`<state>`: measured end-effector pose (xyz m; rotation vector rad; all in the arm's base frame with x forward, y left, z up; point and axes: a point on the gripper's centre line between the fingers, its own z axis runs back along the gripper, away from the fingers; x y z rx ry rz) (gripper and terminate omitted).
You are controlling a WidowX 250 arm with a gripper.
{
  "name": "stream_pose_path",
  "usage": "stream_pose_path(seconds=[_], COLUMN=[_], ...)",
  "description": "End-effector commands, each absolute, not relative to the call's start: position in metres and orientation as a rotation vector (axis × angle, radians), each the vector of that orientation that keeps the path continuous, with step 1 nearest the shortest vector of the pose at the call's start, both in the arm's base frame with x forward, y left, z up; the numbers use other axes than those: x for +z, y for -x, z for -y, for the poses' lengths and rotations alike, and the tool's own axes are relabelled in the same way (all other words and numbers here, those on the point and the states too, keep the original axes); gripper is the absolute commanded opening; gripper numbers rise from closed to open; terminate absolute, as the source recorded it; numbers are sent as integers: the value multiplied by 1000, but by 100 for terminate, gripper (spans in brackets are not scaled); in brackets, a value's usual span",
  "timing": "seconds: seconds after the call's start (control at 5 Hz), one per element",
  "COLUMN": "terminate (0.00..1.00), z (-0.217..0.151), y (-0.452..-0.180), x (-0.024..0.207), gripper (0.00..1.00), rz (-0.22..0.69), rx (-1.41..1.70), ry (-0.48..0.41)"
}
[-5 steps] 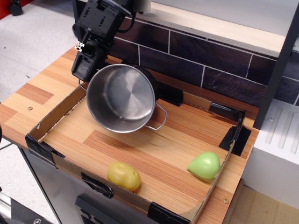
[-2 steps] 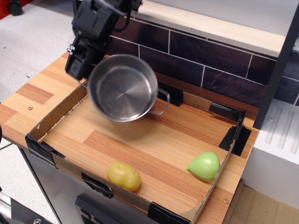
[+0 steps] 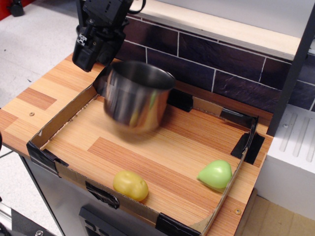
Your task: Upright metal pot
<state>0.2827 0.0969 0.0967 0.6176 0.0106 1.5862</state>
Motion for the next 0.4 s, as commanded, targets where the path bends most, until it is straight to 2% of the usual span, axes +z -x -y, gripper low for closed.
stream_pose_path(seconds=[0.0, 0.2], terminate=[0, 100], z=[-102, -102], y=[-275, -272], x=[124, 131], gripper=[100, 100], rz=[175, 199], rx=[1556, 1530], ry=[-541, -494])
